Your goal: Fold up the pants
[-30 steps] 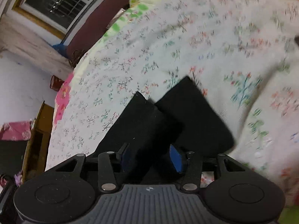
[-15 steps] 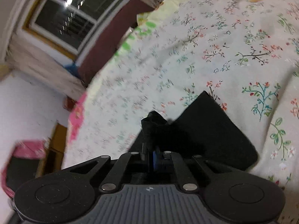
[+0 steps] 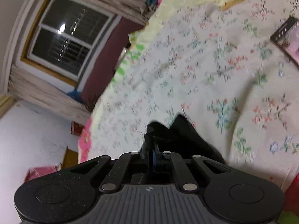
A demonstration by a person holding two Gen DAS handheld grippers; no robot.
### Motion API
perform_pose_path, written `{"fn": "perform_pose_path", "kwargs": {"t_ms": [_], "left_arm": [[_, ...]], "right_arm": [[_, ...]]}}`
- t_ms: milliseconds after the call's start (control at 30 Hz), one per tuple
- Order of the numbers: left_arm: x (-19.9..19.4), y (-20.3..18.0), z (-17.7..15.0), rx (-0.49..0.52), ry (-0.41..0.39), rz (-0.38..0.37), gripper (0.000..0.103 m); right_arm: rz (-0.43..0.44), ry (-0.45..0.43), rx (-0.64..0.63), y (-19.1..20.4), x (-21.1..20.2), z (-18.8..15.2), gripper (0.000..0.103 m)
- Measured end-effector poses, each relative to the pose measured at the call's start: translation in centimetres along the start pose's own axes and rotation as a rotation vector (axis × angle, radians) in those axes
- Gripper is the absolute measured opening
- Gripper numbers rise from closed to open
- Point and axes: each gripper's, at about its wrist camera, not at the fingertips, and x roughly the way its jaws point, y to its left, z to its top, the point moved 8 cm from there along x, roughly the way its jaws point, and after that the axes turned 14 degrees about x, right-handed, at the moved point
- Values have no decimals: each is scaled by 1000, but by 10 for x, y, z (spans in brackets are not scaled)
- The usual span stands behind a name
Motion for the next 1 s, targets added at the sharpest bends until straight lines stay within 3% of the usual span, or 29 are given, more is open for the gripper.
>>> {"fn": "perform_pose_path", "kwargs": {"t_ms": [267, 467, 600, 767, 1000], "left_arm": [[15, -6, 0, -17, -3, -30, 57], [27, -11, 17, -27, -43, -54, 57], [31, -14, 37, -22, -78, -71, 57], [45, -19, 39, -11, -52, -81, 57], [35, -16, 14, -19, -1, -52, 57]], "right_arm": [[-60, -9, 23, -28, 0, 4, 0], [49, -28, 86, -13, -13, 17, 0], [70, -65, 86, -4, -23, 31, 0], [-36, -41, 40, -16, -10, 23, 0], [-164, -20, -22, -35, -1, 15, 0]]}}
